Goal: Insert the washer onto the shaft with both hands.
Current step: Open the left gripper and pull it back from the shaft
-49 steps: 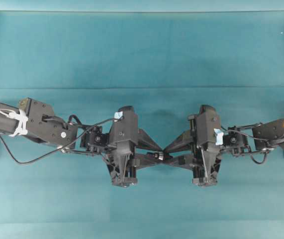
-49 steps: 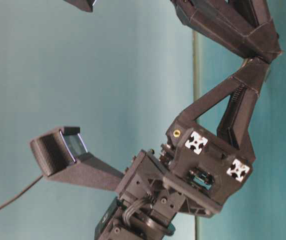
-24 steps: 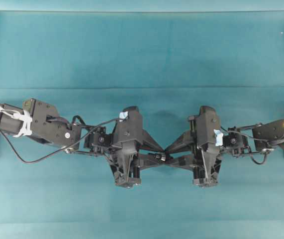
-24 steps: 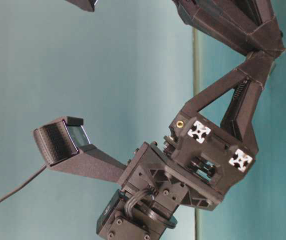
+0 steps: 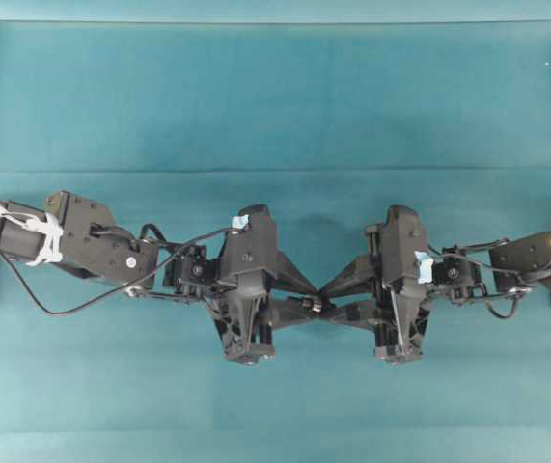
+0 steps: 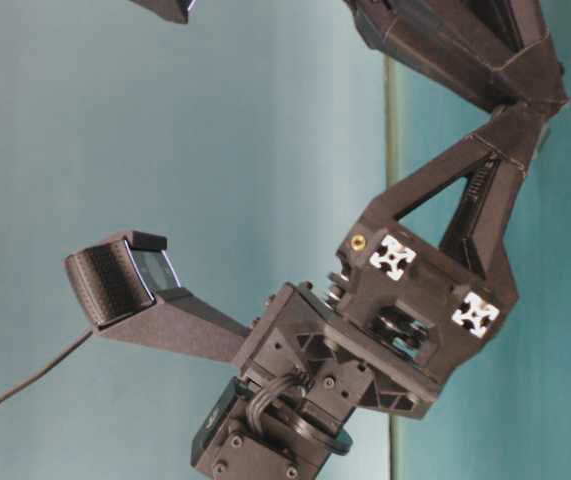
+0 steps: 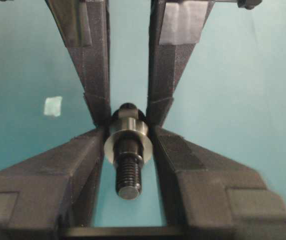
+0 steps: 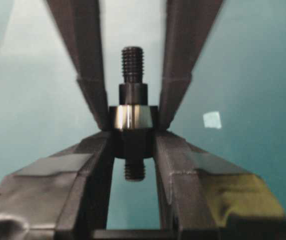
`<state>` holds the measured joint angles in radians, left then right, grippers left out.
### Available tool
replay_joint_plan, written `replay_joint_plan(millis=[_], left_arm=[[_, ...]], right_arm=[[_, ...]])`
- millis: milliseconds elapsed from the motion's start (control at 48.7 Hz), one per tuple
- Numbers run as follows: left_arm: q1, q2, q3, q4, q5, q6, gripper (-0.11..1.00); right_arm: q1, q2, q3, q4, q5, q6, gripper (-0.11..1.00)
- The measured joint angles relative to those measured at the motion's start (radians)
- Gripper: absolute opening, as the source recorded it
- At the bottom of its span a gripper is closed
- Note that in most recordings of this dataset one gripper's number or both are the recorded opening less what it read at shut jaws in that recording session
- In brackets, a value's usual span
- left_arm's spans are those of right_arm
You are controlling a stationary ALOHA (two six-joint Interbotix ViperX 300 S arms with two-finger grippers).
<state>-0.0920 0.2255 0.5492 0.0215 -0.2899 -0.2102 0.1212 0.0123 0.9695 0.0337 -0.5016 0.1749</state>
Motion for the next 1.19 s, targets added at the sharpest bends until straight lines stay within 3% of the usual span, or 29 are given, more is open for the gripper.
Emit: replay_joint_plan(millis=[62, 103, 246, 575, 780, 1191], left_arm=[[-0.002, 0.000, 0.000, 0.002, 0.000, 0.002, 0.89], [0.000, -0.002, -0.002, 0.000, 0.000, 0.006, 0.92], [0.000, 0.000, -0.002, 0.002, 0.000, 0.018, 0.85], [0.000, -0.037, 0.008, 0.002, 0.061, 0.074, 0.86], [0.002, -0.137, 0.067, 0.000, 0.149, 0.107, 0.86], [0.002, -0.282, 0.181, 0.002, 0.163, 0.107, 0.86]], right_arm=[[-0.002, 0.002, 0.002, 0.002, 0.000, 0.000, 0.00], [-0.002, 0.000, 0.002, 0.002, 0.000, 0.000, 0.00], [-0.003, 0.000, 0.002, 0.002, 0.002, 0.000, 0.00], [-0.002, 0.002, 0.002, 0.000, 0.003, 0.000, 0.00], [-0.002, 0.000, 0.002, 0.002, 0.008, 0.000, 0.00], [-0.002, 0.000, 0.002, 0.000, 0.008, 0.000, 0.00]])
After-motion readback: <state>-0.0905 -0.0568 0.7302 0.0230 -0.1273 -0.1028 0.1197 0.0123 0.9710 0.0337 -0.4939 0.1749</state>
